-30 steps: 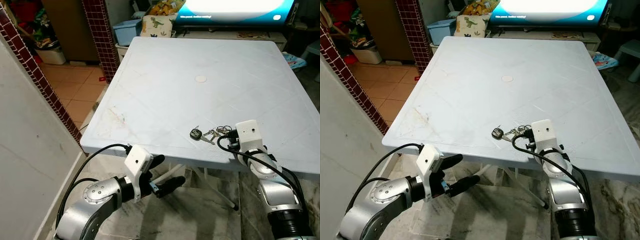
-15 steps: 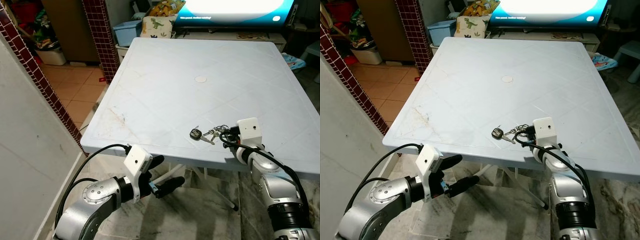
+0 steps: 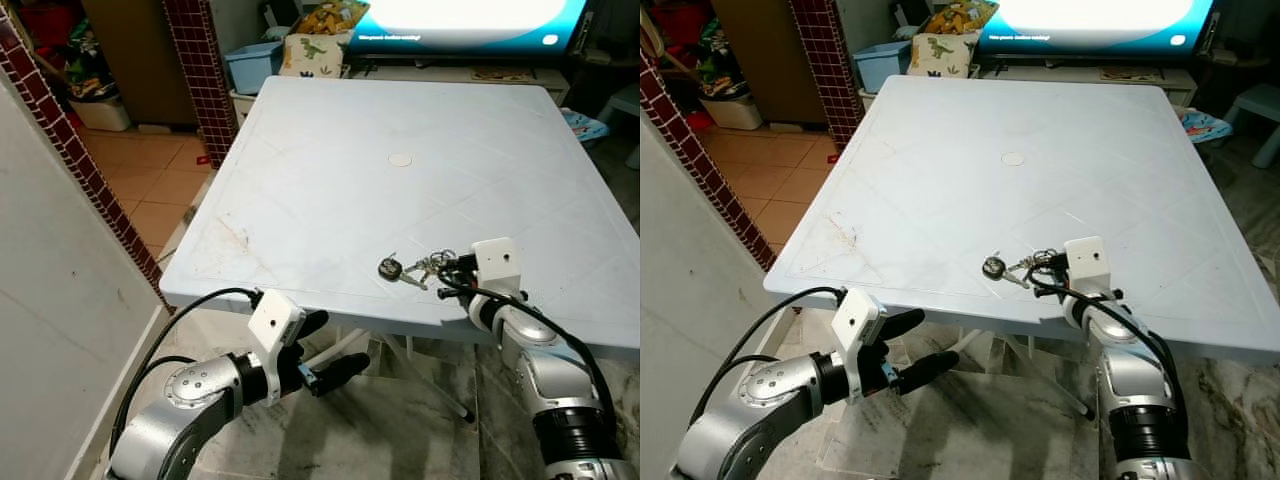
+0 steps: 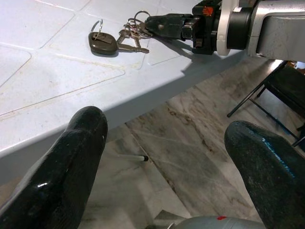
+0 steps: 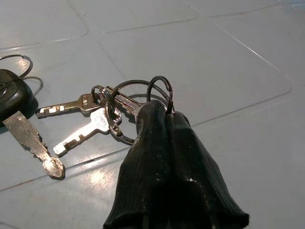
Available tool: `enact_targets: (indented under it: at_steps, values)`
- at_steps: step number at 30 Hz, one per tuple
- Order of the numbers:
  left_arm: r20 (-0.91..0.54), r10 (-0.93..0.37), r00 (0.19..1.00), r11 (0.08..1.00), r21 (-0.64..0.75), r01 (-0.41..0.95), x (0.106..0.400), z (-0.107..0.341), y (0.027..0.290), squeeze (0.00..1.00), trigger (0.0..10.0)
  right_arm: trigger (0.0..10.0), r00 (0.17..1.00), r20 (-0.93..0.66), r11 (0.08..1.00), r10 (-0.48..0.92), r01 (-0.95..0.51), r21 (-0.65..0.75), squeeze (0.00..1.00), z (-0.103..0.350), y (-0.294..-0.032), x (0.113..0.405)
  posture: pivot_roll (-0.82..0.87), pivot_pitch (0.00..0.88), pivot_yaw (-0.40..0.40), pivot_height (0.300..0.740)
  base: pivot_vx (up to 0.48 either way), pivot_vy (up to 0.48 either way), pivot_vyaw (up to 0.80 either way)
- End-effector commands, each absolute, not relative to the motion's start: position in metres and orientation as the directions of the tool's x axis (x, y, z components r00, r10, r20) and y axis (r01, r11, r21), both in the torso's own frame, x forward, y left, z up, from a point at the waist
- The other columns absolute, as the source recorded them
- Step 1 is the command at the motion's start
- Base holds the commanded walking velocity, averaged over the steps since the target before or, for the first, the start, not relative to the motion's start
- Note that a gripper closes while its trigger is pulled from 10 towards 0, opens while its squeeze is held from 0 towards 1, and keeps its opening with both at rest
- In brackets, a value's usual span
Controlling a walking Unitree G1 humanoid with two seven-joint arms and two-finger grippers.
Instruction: Hang keys on a hook
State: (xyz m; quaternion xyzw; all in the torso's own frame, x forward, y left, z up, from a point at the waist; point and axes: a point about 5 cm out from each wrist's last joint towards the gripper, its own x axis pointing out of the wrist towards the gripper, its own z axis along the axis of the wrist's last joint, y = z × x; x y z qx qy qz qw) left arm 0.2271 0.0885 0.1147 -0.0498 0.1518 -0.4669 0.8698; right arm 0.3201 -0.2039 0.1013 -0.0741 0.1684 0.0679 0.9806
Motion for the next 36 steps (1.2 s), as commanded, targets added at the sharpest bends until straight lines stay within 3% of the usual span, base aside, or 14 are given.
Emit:
enact_targets:
  at_steps: [1,8,11,16,22,29,30,31,32,36]
  values:
    - [-0.222,-0.825,0.520,0.562,-0.222,0.797,0.227,0.116,0.088,0.00,10.0,0.0,0.869,-0.484,0.981,0.099,-0.168,-0.102,0.00,0.071,-0.200,0.308,0.00,0.084,0.045,0.740,0.000,0.000,0.00]
    - [-0.220,-0.821,0.527,0.567,-0.216,0.795,0.229,0.116,0.089,0.00,10.0,0.0,0.899,-0.437,0.986,0.029,-0.097,-0.136,0.00,0.079,-0.201,0.313,-0.01,0.087,0.047,0.740,0.000,0.000,0.00]
    - [-0.215,-0.816,0.536,0.575,-0.212,0.790,0.230,0.116,0.088,0.00,10.0,0.0,0.972,-0.227,0.959,-0.054,-0.013,-0.282,0.00,0.112,-0.205,0.323,-0.02,0.093,0.043,0.740,0.000,0.000,0.00]
    - [-0.211,-0.814,0.541,0.579,-0.214,0.787,0.231,0.116,0.086,0.00,10.0,0.0,0.996,0.014,0.913,-0.083,0.081,-0.401,0.00,0.157,-0.204,0.333,-0.02,0.094,0.039,0.740,0.000,0.000,0.00]
    - [-0.208,-0.812,0.545,0.581,-0.214,0.785,0.231,0.116,0.085,0.00,10.0,0.0,0.992,0.102,0.897,-0.072,0.109,-0.427,0.00,0.173,-0.201,0.336,-0.02,0.096,0.038,0.740,0.000,0.000,0.00]
    - [-0.209,-0.809,0.549,0.586,-0.213,0.782,0.232,0.116,0.086,0.00,10.0,0.0,0.993,0.074,0.916,-0.091,0.113,-0.386,0.00,0.168,-0.201,0.336,-0.02,0.099,0.036,0.740,0.000,0.000,0.00]
    - [-0.210,-0.809,0.549,0.586,-0.213,0.782,0.232,0.116,0.086,0.00,10.0,4.2,0.994,0.044,0.930,-0.104,0.113,-0.349,1.00,0.164,-0.202,0.335,-0.02,0.101,0.037,0.740,0.000,0.000,0.00]
    - [-0.211,-0.809,0.549,0.586,-0.213,0.782,0.232,0.116,0.086,0.00,10.0,8.9,0.994,0.024,0.939,-0.111,0.112,-0.326,1.00,0.162,-0.202,0.335,-0.02,0.101,0.037,0.740,0.000,0.000,0.00]
    - [-0.212,-0.808,0.549,0.587,-0.213,0.781,0.232,0.116,0.086,0.00,10.0,9.9,0.993,-0.003,0.949,-0.114,0.108,-0.296,1.00,0.157,-0.201,0.334,-0.02,0.101,0.037,0.740,0.000,0.000,0.00]
    - [-0.214,-0.809,0.547,0.585,-0.212,0.783,0.232,0.116,0.086,0.00,10.0,10.0,0.991,-0.066,0.965,-0.118,0.098,-0.243,1.00,0.146,-0.198,0.330,-0.02,0.104,0.042,0.740,0.000,0.000,0.00]
